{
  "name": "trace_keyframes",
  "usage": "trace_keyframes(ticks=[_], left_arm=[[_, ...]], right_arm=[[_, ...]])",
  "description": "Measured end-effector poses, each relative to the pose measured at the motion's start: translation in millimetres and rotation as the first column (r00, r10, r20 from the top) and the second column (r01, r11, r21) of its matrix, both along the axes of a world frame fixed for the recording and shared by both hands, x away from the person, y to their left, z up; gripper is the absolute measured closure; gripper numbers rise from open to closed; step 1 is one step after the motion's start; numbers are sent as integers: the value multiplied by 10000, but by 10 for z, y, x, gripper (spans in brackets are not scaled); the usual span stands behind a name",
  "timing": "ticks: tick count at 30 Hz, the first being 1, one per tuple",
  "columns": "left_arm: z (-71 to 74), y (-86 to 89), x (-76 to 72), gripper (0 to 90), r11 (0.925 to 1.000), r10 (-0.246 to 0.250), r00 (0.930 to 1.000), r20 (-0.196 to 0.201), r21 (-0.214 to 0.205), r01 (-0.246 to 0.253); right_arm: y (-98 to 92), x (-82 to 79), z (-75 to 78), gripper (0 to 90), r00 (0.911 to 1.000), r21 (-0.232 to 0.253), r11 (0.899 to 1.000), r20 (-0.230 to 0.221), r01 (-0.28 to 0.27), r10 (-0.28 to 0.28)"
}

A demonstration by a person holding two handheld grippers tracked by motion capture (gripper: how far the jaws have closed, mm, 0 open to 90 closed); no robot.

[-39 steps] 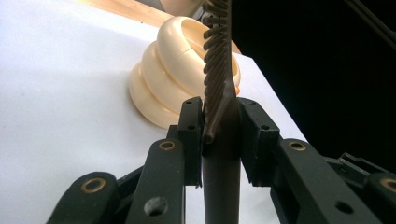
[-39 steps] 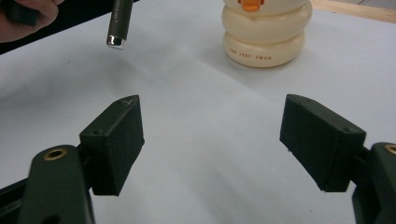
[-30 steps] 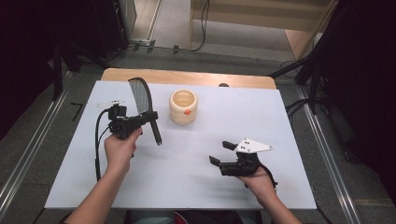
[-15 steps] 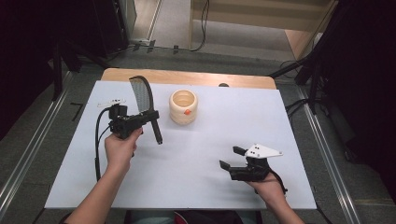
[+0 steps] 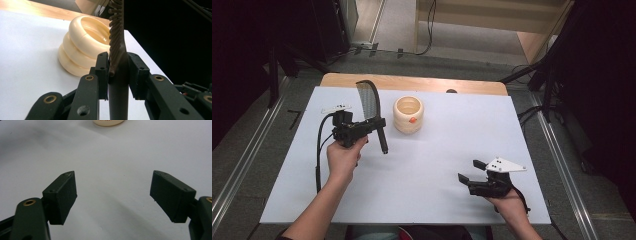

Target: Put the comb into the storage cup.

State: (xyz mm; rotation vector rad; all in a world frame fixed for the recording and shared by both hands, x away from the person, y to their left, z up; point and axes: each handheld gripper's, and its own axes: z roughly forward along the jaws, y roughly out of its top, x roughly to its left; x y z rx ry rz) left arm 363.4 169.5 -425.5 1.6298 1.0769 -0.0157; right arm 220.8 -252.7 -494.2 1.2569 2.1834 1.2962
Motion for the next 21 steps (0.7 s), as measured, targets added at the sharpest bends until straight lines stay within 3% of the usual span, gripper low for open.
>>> trace_keyframes(ticks=[21], left_arm=[[159, -169, 217, 730, 9982, -592, 9972, 465, -107, 598]], right_arm=[[-41, -5, -26, 196, 9996, -15, 10000, -276, 51, -52]])
